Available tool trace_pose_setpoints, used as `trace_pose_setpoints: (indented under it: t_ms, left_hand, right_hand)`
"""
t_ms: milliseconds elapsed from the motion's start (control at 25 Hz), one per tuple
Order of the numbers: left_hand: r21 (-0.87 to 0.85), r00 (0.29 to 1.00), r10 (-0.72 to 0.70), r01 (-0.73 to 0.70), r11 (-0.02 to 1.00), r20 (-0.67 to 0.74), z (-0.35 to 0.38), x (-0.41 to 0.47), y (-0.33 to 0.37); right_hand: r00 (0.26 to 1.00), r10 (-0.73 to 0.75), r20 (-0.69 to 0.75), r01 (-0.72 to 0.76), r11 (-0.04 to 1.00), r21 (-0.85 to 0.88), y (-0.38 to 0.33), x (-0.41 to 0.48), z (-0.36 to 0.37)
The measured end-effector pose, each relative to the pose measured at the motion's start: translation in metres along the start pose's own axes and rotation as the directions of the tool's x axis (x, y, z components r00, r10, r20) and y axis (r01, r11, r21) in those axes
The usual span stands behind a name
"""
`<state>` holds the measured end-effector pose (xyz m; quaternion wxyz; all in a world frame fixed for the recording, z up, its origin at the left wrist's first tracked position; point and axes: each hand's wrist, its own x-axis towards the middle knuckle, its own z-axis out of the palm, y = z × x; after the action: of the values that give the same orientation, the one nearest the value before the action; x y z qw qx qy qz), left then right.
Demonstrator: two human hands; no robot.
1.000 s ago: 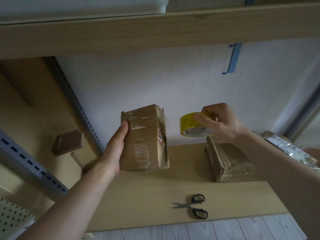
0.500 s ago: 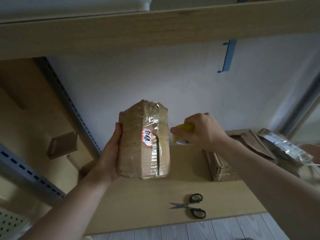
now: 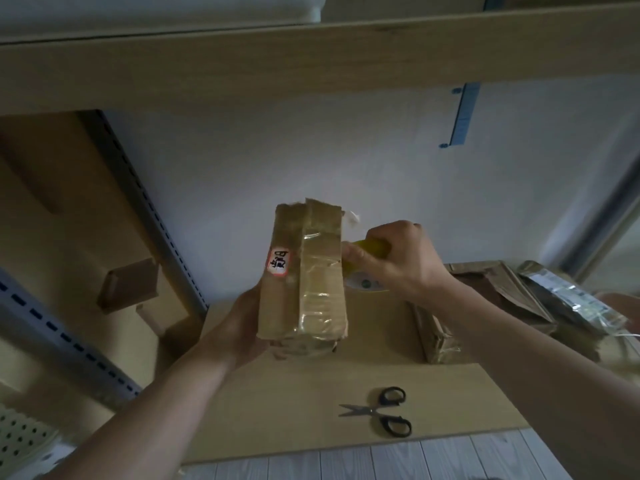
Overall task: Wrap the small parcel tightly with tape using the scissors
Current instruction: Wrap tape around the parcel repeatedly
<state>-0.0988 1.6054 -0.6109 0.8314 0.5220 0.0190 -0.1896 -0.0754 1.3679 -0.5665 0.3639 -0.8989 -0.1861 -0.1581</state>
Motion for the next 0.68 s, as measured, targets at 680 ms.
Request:
trace_pose_setpoints:
  t_ms: [680]
  left_hand:
    - [-0.048,0.992,0.036,-0.043,0.998,-0.124,0.006,-0.027,0.017]
  right_hand:
    - [0.992,0.086,0.095,-0.125,0.806,0.579,0.000,-0.007,-0.005]
